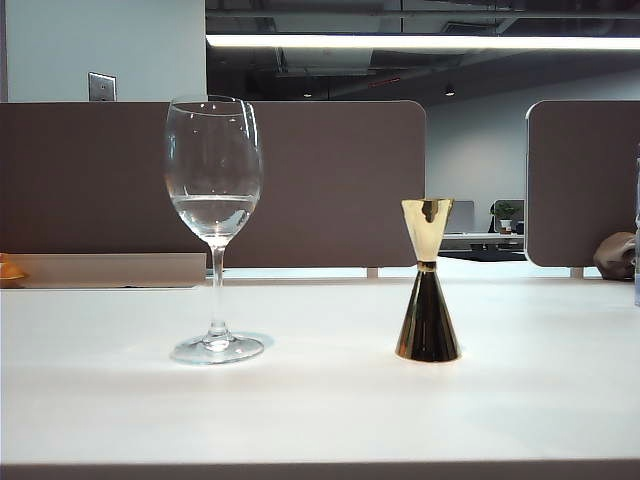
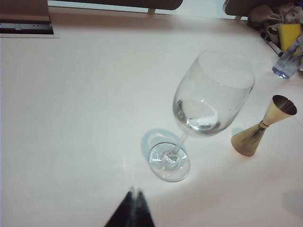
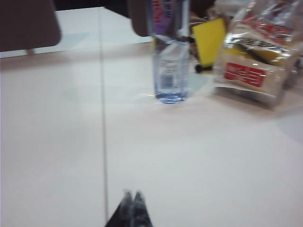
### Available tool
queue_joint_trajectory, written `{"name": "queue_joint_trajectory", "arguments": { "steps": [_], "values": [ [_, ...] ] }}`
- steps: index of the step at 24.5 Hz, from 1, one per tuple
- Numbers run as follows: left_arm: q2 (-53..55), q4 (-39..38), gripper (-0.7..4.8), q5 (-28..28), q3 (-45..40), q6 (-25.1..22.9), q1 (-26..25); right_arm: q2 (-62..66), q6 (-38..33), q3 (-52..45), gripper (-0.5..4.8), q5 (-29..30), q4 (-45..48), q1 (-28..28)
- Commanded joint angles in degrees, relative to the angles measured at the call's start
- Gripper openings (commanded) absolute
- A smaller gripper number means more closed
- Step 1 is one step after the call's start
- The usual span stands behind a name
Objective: Pick up the jigger and pour the water inside into the glass.
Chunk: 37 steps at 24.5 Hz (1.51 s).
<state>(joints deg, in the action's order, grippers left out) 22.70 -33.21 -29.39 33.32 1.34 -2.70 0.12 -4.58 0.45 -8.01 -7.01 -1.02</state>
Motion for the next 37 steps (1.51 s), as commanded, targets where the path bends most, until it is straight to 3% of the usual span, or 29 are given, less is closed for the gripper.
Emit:
{"name": "queue_joint_trajectory", "arguments": {
  "steps": [1, 22, 26, 30, 37],
  "values": [
    [0.02, 0.72, -0.05, -0.24, 0.11, 0.17, -0.09, 0.00, -0.13, -0.42, 0.00, -0.72, 0.79, 1.57],
    [-4.11, 0.68, -0.06, 0.63, 0.11, 0.04, 1.64, 0.00, -0.13, -0.42, 0.00, -0.92, 0.76, 1.99],
    [-8.44, 1.40, -0.06, 4.11, -0.28, -4.92, 1.40, 0.00, -0.13, -0.42, 0.00, -0.92, 0.79, 1.99],
    [-14.03, 5.81, -0.05, 6.45, -3.80, -10.34, 1.51, 0.00, -0.13, -0.42, 0.00, -0.94, 0.79, 1.99],
    [-20.85, 13.88, -0.05, 8.24, -15.89, -9.66, 1.51, 0.00, -0.13, -0.42, 0.00, -0.92, 0.79, 1.95]
  ]
}}
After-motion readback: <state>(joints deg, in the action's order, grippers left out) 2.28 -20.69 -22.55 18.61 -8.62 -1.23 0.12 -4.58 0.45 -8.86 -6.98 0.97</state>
